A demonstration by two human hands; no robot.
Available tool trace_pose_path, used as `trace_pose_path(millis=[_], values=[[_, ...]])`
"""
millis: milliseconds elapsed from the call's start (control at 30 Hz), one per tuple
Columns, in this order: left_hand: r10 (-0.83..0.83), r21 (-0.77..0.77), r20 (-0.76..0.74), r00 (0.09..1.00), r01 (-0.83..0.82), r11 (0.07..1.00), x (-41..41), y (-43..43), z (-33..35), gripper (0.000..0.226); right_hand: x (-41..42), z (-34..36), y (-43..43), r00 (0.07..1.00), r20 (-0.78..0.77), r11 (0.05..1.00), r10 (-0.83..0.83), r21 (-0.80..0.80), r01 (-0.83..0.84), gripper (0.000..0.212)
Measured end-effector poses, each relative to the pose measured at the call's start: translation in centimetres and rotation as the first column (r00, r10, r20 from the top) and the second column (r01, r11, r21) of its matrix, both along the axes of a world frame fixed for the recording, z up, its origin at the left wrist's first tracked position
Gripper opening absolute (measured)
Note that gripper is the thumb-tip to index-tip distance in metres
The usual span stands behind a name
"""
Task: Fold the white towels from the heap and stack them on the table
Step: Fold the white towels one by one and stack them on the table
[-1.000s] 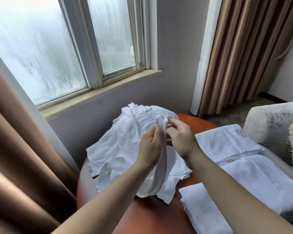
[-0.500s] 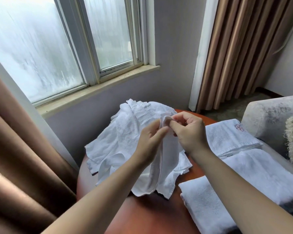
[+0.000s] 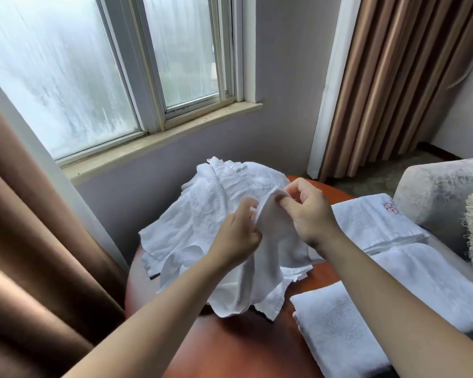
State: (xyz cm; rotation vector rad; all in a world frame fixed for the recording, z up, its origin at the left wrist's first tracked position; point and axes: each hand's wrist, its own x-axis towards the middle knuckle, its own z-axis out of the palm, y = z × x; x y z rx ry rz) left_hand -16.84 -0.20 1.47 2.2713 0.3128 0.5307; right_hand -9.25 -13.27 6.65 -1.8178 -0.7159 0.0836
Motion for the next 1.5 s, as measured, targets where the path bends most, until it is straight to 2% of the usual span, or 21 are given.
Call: trace_pose_path(millis=[100,200,267,333,433,500,600,800,867,967,1100,1200,1300,1433,1500], values=[[0.045,0.075,-0.299,0.953,-0.023,0.997,-0.5,2.2,-2.6,0.022,0.7,0.3,0.1,0.996,-0.049,0.989,-0.074,0.127,0.08,0.02],[0.129,0.097,-0.395,0.91,-0.099,0.99,-1.7,4.1,-5.4,0.027,2.3,0.6,-0.9,0.987,-0.086,0.965,-0.138,0.215,0.153,0.021],[0.109,0.097,-0.388,0.915,-0.077,0.992,-2.1,4.9,-5.9,0.029,3.2,0.2,-1.5,0.984,-0.099,0.965,-0.15,0.2,0.168,0.018],[0.032,0.046,-0.394,0.919,-0.016,0.999,-2.1,5.4,-5.4,0.02,3.9,-0.7,-2.0,0.974,-0.127,0.953,-0.188,0.215,0.212,0.017],[-0.045,0.013,-0.336,0.941,0.053,0.999,-2.2,5.5,-4.3,0.026,4.5,-1.5,-2.9,0.964,-0.162,0.928,-0.212,0.277,0.25,0.016],[-0.055,0.032,-0.284,0.957,0.066,0.997,-2.3,5.3,-3.6,0.025,4.9,-1.8,-3.4,0.968,-0.12,0.939,-0.222,0.242,0.245,0.025],[-0.13,0.108,-0.283,0.95,0.167,0.98,-2.3,4.8,-2.9,0.018,5.3,-2.0,-3.7,0.96,-0.066,0.936,-0.273,0.21,0.281,0.026],[-0.359,0.208,-0.3,0.884,0.428,0.879,-2.5,3.9,-3.5,0.014,5.5,-1.3,-4.1,0.951,-0.111,0.918,-0.288,0.249,0.307,0.021],[-0.345,0.168,-0.33,0.879,0.415,0.894,-2.4,4.0,-4.0,0.016,5.3,-1.0,-4.0,0.949,-0.137,0.92,-0.282,0.242,0.309,0.018],[-0.223,0.123,-0.326,0.919,0.275,0.954,-2.3,4.3,-4.4,0.01,5.0,-1.1,-4.1,0.948,-0.171,0.935,-0.27,0.19,0.3,0.019],[-0.119,0.088,-0.191,0.974,0.138,0.987,-2.3,4.9,-4.7,0.004,4.9,-1.3,-4.4,0.942,-0.23,0.942,-0.246,0.17,0.288,0.018],[-0.043,0.0,-0.153,0.987,0.044,0.999,-2.2,5.2,-4.7,0.024,4.9,-1.2,-4.5,0.92,-0.293,0.923,-0.262,0.201,0.327,0.017],[-0.075,0.046,-0.124,0.989,0.082,0.996,-2.1,5.2,-4.4,0.02,5.3,-1.4,-4.5,0.901,-0.311,0.91,-0.302,0.187,0.37,0.012],[-0.152,0.136,-0.19,0.97,0.179,0.974,-2.4,5.3,-4.4,0.01,5.8,-1.9,-4.5,0.891,-0.318,0.907,-0.323,0.164,0.388,0.013],[-0.151,0.128,-0.186,0.971,0.177,0.976,-2.4,5.4,-4.2,0.005,6.1,-2.3,-4.7,0.904,-0.225,0.92,-0.363,0.069,0.386,0.012]])
